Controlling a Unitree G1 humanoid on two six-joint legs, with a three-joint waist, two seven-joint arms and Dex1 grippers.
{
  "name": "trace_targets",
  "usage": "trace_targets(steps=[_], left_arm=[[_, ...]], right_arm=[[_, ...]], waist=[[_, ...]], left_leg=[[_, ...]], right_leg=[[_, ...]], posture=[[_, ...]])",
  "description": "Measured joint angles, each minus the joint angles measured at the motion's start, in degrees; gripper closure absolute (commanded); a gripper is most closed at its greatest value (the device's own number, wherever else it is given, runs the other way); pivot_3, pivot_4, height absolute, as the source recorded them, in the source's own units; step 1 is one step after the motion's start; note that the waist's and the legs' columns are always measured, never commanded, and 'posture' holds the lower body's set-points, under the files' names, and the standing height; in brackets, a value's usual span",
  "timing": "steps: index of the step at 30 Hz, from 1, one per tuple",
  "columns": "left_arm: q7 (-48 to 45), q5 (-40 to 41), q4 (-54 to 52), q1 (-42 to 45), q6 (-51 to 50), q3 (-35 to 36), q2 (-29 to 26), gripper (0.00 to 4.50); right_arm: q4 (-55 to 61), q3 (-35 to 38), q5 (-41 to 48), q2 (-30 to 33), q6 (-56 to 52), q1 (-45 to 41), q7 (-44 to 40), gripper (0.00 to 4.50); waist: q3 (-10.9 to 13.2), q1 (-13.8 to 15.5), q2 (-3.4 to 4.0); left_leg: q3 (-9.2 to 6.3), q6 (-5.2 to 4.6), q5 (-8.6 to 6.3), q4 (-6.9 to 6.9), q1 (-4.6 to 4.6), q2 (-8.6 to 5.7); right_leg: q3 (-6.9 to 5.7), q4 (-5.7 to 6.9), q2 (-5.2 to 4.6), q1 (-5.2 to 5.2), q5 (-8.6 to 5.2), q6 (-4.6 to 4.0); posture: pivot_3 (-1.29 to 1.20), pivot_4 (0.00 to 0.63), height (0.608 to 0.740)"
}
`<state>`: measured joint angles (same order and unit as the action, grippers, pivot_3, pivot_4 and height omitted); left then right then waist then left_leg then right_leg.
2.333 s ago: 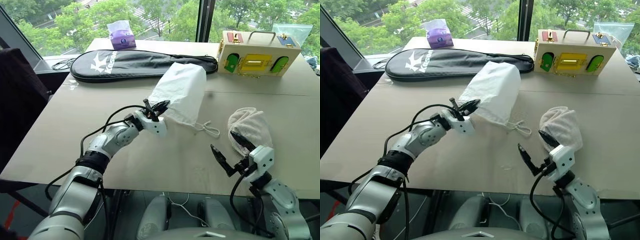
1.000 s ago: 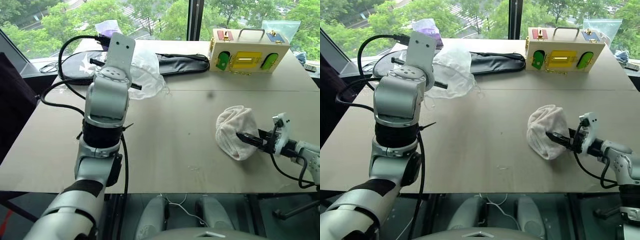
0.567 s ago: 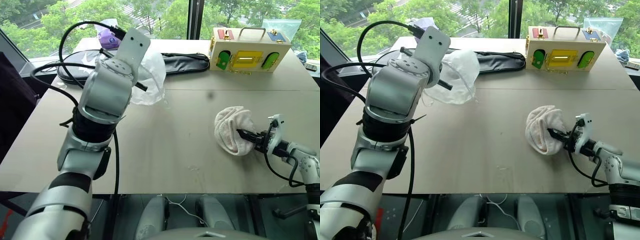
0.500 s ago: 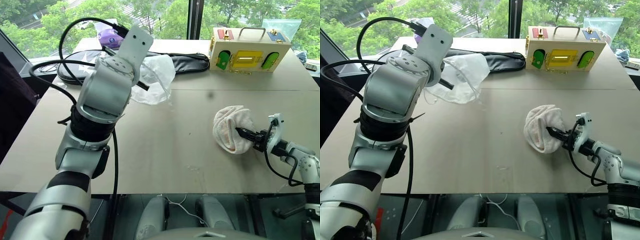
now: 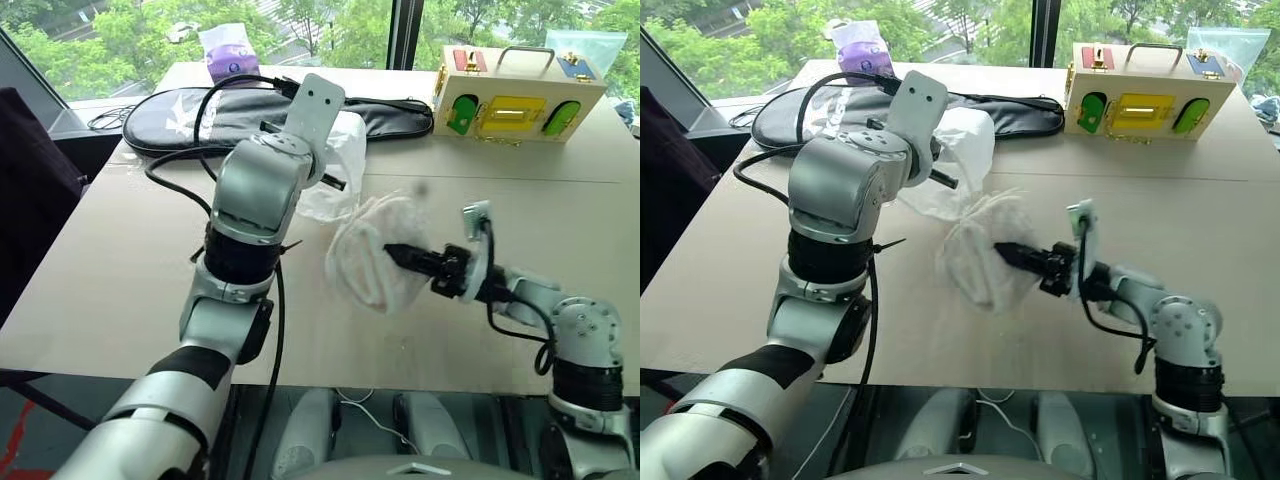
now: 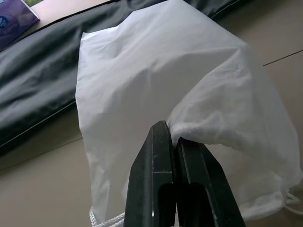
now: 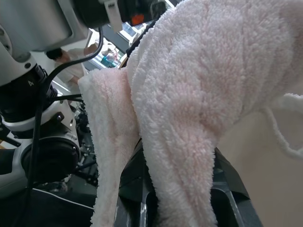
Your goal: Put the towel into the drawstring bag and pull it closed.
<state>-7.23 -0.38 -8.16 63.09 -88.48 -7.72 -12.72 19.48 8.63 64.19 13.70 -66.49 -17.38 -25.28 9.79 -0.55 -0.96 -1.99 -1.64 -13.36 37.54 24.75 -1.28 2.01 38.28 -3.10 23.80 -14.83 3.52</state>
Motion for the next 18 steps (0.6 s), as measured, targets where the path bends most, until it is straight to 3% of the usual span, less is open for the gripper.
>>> trace_targets(steps=[8,18], left_arm=[[0.17,0.76,-0.21,0.03,0.48,2.34,2.57,4.50],[-5.50,6.27,-6.53,-0.43,-2.09,-3.10,-5.65,4.50]], right_arm=[[-2.72,-5.82,-1.01,-4.55,1.22,-3.48,2.82,4.46],[-22.05,-7.38,-8.15,-6.15,8.08,-13.02,-3.96,4.46]], waist=[[0.00,-0.38,0.00],[0.00,-0.56,0.01]], left_leg=[[0.02,0.07,0.06,0.02,-0.19,-0.06],[0.04,0.17,0.14,0.07,-0.26,-0.05]], right_leg=[[0.03,0.31,0.22,0.01,0.00,0.00],[0.12,0.55,0.31,0.03,-0.01,-0.01]], posture=[[0.00,0.150,0.740],[0.00,0.150,0.740]])
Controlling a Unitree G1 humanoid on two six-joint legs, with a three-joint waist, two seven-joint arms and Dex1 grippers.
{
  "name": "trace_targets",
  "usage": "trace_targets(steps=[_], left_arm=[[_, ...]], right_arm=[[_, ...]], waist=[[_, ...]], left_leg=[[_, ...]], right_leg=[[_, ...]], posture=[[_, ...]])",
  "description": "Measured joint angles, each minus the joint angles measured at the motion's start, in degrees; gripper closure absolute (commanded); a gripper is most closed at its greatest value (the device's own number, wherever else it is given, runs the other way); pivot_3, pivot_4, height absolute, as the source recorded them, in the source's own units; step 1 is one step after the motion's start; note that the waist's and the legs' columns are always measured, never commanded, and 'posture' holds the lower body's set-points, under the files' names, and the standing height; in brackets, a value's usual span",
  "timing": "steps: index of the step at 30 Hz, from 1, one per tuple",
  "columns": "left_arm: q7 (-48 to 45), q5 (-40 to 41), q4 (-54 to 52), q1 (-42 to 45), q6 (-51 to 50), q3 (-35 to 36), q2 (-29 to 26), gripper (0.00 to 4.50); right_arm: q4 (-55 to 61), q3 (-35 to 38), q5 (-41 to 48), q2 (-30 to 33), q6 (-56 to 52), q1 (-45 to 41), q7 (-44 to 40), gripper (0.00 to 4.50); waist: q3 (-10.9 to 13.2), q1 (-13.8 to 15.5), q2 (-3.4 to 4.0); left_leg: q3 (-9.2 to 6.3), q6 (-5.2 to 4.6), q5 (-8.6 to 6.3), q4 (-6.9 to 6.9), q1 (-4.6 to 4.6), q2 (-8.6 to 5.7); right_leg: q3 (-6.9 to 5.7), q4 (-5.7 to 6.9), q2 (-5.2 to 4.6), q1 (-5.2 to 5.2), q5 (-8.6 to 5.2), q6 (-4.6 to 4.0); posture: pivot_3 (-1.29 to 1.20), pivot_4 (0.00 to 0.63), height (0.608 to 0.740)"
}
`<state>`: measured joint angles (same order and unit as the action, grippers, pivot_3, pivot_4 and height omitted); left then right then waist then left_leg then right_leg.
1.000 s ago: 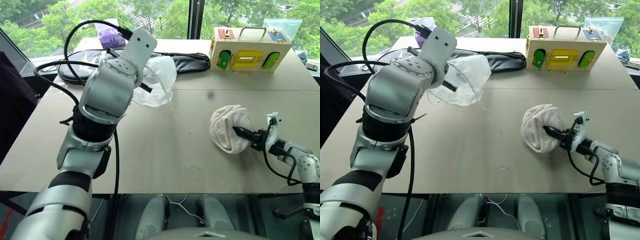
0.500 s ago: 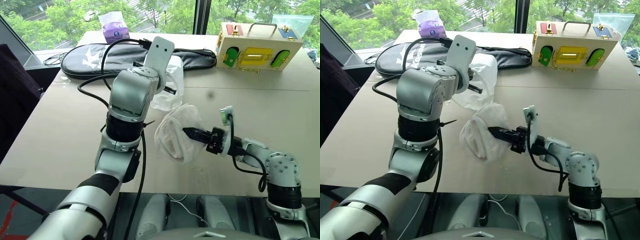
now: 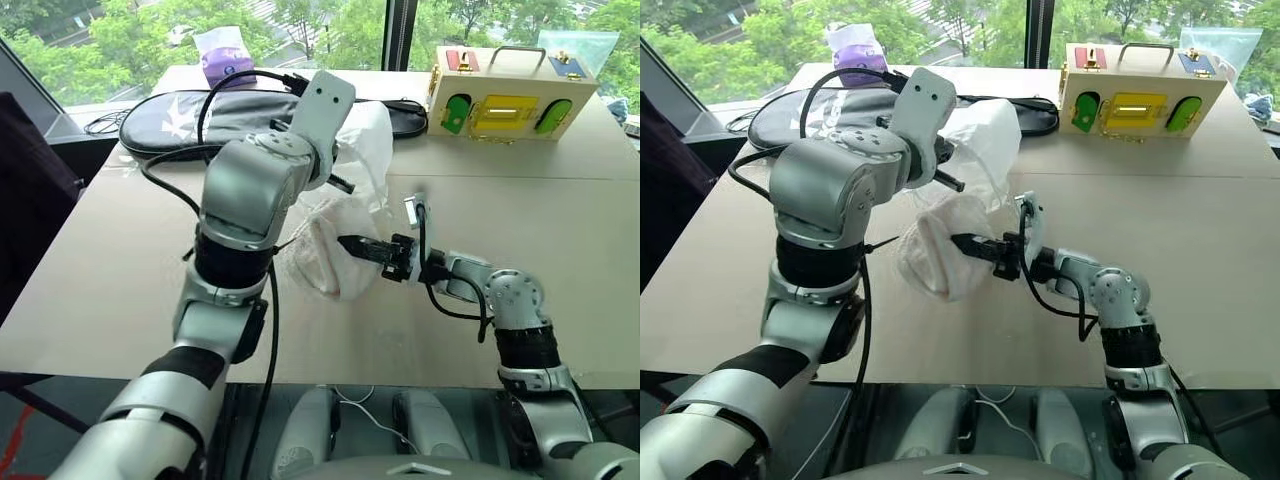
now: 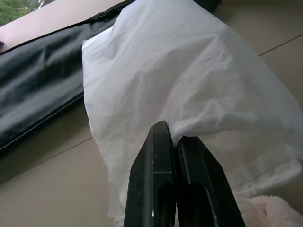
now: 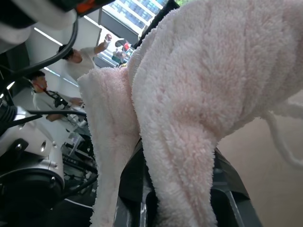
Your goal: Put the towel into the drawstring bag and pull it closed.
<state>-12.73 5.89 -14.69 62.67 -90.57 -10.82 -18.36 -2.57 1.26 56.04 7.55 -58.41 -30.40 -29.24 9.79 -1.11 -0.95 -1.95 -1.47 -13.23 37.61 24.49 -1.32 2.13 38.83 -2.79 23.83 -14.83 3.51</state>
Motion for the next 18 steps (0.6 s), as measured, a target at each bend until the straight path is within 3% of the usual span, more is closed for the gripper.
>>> trace_targets(steps=[6,18], left_arm=[[-0.83,2.17,-2.32,-1.34,-1.84,-0.51,-2.35,4.50],[-3.76,10.45,-0.56,-2.71,-1.85,-0.34,-2.97,4.50]], right_arm=[[-7.07,4.76,-1.76,-1.95,5.11,-3.32,-0.86,4.46],[-14.17,10.57,-9.96,-14.93,21.86,-8.48,12.96,4.46]], waist=[[0.00,0.03,0.00],[0.00,-0.88,0.01]], left_leg=[[-0.01,0.01,0.00,0.00,0.01,0.01],[0.01,0.08,0.04,0.00,0.06,0.02]], right_leg=[[0.01,0.01,-0.01,0.02,0.00,0.00],[0.06,0.09,-0.01,0.15,0.01,-0.01]], posture=[[0.00,0.150,0.740],[0.00,0.150,0.740]])
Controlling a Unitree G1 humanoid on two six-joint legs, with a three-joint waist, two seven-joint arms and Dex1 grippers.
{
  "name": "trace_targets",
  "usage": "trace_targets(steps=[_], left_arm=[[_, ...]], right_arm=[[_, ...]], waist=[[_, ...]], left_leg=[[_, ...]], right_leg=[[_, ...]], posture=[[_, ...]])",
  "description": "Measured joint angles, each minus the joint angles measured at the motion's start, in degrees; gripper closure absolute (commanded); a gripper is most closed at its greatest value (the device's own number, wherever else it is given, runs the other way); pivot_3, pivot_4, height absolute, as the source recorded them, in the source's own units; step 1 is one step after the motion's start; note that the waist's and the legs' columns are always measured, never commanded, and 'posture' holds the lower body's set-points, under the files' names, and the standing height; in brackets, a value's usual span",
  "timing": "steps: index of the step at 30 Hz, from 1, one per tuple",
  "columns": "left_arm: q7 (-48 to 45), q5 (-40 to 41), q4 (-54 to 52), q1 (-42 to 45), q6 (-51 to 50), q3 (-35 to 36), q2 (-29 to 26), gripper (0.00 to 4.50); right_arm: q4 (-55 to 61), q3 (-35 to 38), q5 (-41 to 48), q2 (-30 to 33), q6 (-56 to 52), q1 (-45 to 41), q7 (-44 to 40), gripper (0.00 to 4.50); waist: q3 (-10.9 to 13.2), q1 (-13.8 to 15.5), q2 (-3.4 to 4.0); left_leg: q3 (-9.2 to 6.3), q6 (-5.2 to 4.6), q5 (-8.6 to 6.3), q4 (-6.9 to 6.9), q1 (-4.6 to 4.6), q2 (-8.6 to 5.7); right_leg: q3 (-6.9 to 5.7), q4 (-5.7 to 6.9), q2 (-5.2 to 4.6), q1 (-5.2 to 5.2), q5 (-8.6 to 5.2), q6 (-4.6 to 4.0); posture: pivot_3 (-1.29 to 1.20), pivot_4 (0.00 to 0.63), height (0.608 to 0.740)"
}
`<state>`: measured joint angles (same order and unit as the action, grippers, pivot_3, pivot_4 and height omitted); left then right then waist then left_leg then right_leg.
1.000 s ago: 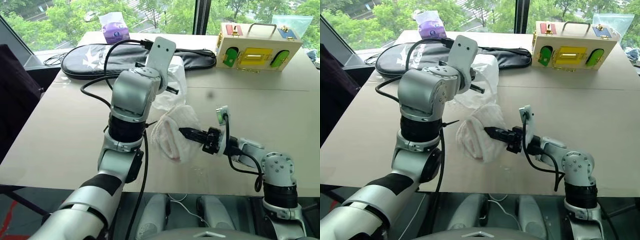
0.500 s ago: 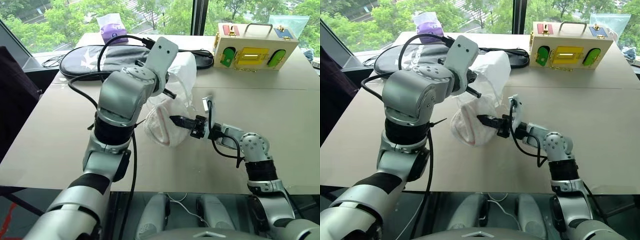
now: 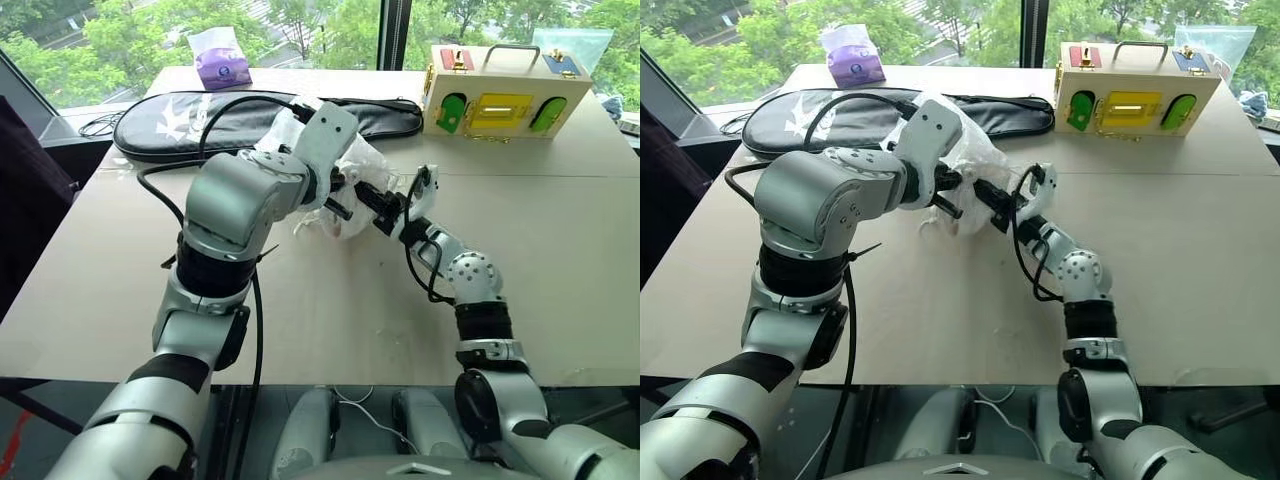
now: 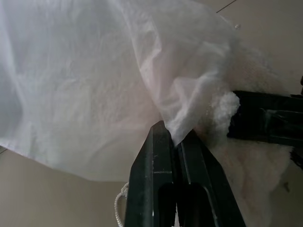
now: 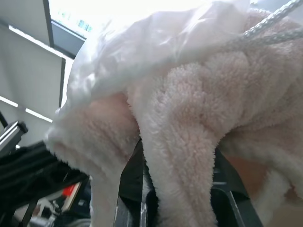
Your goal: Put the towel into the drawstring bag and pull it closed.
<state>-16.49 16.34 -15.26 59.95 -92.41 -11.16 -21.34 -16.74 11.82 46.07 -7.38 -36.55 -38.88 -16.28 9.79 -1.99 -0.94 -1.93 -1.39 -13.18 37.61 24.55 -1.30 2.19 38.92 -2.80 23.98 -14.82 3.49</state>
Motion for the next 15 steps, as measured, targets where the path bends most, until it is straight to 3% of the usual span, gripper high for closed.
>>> trace_targets(steps=[9,15], left_arm=[[-0.02,9.77,3.83,1.12,0.00,2.12,2.34,4.50],[4.37,14.67,6.72,2.03,0.00,4.52,2.24,4.50]], right_arm=[[-3.48,-1.64,-5.40,-0.30,6.76,-1.16,5.68,4.46],[-4.51,7.10,7.62,-0.38,9.71,-5.21,14.90,4.46]], waist=[[0.00,-0.45,0.01],[0.00,-0.40,0.01]], left_leg=[[0.00,0.04,0.02,0.00,0.01,0.03],[0.00,0.04,0.03,-0.01,0.02,0.03]], right_leg=[[0.03,0.06,0.02,0.06,0.00,-0.01],[0.04,0.04,-0.04,0.06,0.01,-0.01]], posture=[[0.00,0.150,0.740],[0.00,0.150,0.740]])
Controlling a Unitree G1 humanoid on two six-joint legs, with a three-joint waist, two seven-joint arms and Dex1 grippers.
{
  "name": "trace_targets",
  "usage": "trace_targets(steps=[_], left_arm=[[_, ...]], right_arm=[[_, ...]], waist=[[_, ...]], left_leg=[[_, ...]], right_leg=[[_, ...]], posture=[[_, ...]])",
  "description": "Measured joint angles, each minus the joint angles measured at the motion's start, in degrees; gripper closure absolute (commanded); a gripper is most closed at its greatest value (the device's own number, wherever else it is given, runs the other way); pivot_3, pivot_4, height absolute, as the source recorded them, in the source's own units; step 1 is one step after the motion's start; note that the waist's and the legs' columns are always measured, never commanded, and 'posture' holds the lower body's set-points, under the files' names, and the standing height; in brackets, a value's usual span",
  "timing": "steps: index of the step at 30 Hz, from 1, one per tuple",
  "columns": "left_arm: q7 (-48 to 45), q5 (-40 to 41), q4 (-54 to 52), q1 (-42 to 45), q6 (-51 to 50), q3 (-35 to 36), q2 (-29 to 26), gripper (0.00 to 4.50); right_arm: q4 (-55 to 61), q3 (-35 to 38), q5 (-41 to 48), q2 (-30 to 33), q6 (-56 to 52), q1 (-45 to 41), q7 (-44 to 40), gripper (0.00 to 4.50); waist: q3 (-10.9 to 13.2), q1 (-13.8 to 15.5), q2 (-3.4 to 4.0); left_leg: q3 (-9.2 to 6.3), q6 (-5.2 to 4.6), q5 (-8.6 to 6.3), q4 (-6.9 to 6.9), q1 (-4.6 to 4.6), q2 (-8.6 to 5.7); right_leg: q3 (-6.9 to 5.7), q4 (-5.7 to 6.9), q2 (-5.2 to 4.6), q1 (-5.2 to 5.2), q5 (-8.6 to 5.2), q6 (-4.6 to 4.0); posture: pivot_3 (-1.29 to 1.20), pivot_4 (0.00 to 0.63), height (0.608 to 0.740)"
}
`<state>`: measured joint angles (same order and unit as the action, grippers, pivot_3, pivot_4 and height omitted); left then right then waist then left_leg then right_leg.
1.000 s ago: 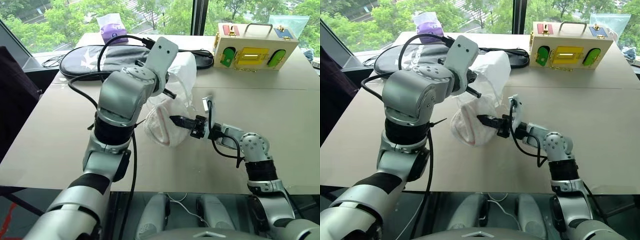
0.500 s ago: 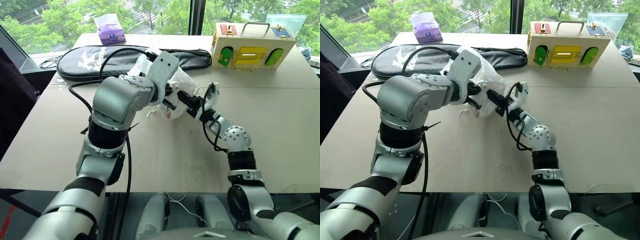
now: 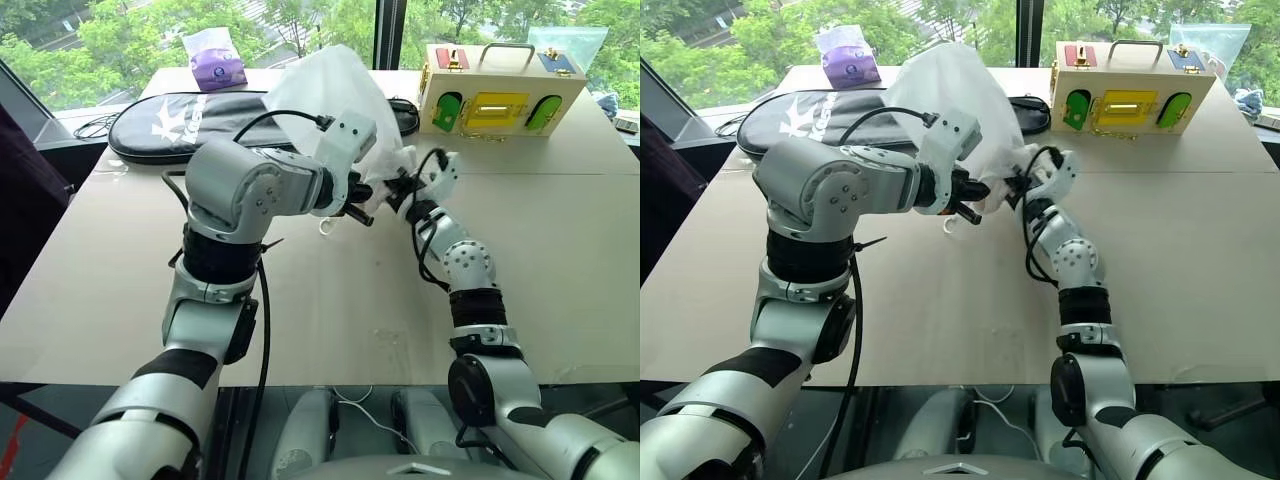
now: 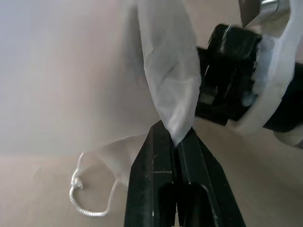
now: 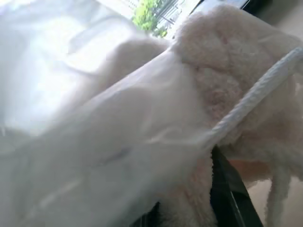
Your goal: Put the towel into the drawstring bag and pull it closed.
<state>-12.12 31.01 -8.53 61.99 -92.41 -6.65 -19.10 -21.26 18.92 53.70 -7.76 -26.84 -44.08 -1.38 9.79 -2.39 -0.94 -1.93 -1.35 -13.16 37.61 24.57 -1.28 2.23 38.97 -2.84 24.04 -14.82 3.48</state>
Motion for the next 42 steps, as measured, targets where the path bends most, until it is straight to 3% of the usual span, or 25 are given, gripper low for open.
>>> trace_targets(steps=[3,7,10,15,20,28,31,36,38,39,42], left_arm=[[1.76,1.11,0.40,0.00,0.00,0.34,-0.04,4.50],[3.76,0.78,3.12,0.12,-0.01,3.36,0.42,4.50],[3.20,0.63,3.83,0.09,0.01,4.12,-0.02,4.50],[-5.53,2.75,3.46,-6.52,7.70,7.38,-1.62,4.50],[-14.74,7.18,1.64,-6.51,8.11,8.45,-7.05,4.50],[-25.90,9.55,0.58,-7.66,12.96,5.35,-13.39,4.50],[-27.70,8.82,1.02,-7.67,15.80,3.96,-14.29,4.50],[-29.42,6.98,2.79,-7.73,19.43,1.86,-15.31,4.50],[-29.93,4.67,3.93,-7.96,22.85,0.69,-15.61,4.50],[-29.96,4.12,4.28,-7.97,23.54,0.33,-15.63,4.50],[-30.54,1.19,5.92,-8.46,29.16,-0.77,-15.72,4.50]], right_arm=[[0.18,-0.21,3.01,0.00,-0.47,-0.03,0.85,4.46],[4.89,-10.38,0.29,0.10,-5.31,0.24,-3.14,4.46],[7.33,-13.03,-2.21,0.21,-5.81,1.37,-4.76,4.46],[8.61,-14.62,-8.34,0.24,-4.57,2.96,-6.18,4.46],[8.32,-14.40,-8.76,0.20,-4.97,3.42,-6.21,4.46],[10.22,-16.48,-9.19,0.91,-11.38,5.67,-11.05,4.46],[9.77,-14.13,-8.48,0.28,-11.69,5.39,-9.84,4.46],[9.15,-8.56,-5.87,0.24,-11.48,5.20,-7.70,2.28],[10.95,-8.53,-6.17,0.49,-11.78,5.46,-7.55,1.00],[11.57,-8.64,-6.25,0.48,-11.83,5.50,-7.57,0.67],[15.91,-8.94,-6.01,3.44,-14.45,7.60,-8.27,0.67]], waist=[[0.00,-0.21,0.01],[0.00,-0.75,0.02],[0.00,-0.42,0.01],[0.00,-0.05,0.01],[-0.01,-0.14,0.01],[0.00,-0.15,0.01],[-0.01,-0.06,0.01],[0.00,0.03,0.01],[0.00,-0.20,0.02],[0.00,-0.25,0.02],[-0.01,0.02,0.02]], left_leg=[[0.07,0.00,0.00,-0.04,0.00,0.00],[0.14,0.00,0.00,-0.07,0.01,0.06],[0.10,0.00,0.00,-0.06,0.03,0.04],[0.12,0.01,0.01,-0.04,0.11,0.03],[0.09,0.04,0.03,-0.09,0.10,0.05],[0.10,0.03,0.03,-0.08,0.09,0.05],[0.09,0.03,0.03,-0.07,0.09,0.04],[0.08,0.03,0.03,-0.07,0.10,0.02],[0.12,0.03,0.03,-0.10,0.09,0.05],[0.12,0.03,0.03,-0.11,0.08,0.07],[0.10,0.03,0.03,-0.12,0.10,0.07]], right_leg=[[0.09,0.01,0.03,0.04,0.00,0.00],[0.14,0.10,0.15,0.15,0.00,0.00],[0.10,0.06,0.14,0.13,0.00,0.00],[0.10,0.02,0.10,0.18,0.01,-0.01],[0.09,0.01,0.12,0.19,0.01,-0.01],[0.09,0.03,0.14,0.18,0.01,-0.01],[0.09,0.03,0.13,0.17,0.01,-0.01],[0.08,0.01,0.12,0.17,0.00,-0.01],[0.12,0.03,0.15,0.19,0.01,-0.01],[0.12,0.03,0.17,0.19,0.01,-0.02],[0.08,0.00,0.16,0.18,0.00,-0.02]], posture=[[0.00,0.150,0.740],[0.00,0.150,0.740],[0.00,0.150,0.740],[0.00,0.150,0.740],[0.00,0.150,0.740],[0.00,0.150,0.740],[0.00,0.150,0.740],[0.00,0.150,0.740],[0.00,0.150,0.740],[0.00,0.150,0.740],[0.00,0.150,0.740]])
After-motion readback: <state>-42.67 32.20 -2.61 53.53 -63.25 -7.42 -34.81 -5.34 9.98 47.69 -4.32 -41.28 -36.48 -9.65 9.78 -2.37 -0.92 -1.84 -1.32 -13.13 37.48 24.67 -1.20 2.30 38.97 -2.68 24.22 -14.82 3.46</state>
